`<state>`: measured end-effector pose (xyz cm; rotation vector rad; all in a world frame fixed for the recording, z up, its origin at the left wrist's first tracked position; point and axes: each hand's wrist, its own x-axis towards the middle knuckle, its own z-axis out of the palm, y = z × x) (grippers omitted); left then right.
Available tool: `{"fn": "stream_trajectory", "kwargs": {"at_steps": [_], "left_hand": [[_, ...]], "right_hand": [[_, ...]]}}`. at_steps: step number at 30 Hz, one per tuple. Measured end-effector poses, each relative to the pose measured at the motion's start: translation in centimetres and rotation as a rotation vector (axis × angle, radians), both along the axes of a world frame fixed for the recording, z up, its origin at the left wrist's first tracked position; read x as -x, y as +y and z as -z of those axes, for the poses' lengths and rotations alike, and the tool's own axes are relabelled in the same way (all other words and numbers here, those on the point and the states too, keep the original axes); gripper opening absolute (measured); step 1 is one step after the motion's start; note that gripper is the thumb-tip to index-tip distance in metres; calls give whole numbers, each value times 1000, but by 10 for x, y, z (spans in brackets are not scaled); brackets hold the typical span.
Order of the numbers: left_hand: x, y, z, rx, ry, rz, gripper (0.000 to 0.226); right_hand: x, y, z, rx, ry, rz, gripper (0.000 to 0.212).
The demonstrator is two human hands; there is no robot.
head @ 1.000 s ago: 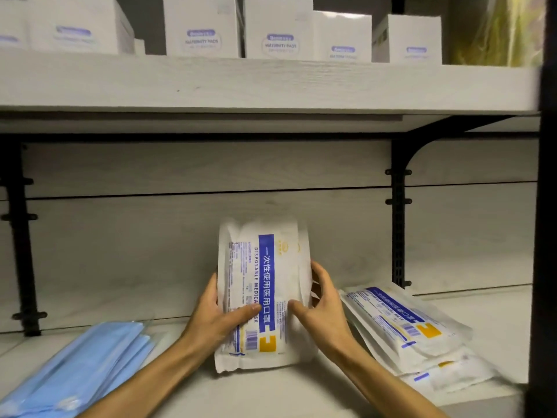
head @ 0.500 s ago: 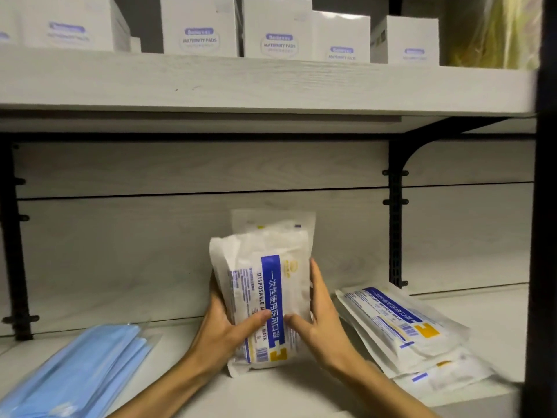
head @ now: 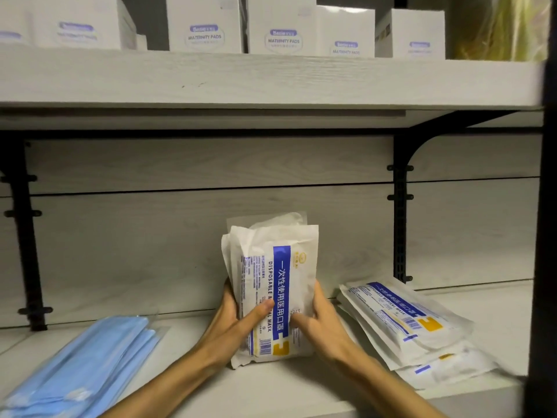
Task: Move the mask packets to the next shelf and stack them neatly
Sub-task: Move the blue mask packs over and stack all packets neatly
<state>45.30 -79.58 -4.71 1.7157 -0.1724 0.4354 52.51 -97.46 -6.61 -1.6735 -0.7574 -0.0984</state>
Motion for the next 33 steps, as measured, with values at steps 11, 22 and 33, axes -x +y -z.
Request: {"fn": "stream_trajectory", "kwargs": {"at_steps": [11,22,33], "left_hand": [[-7,0,6,-177,33,-51,63],[-11,-11,21,171,37,-146,40],[-7,7,16,149,121,-26,77]], "right_hand": [[0,-5,-9,-1,144,-41,65],[13,-20,-8,79,292,-98,61],[18,-27,-49,295,-14,-62,89]]}}
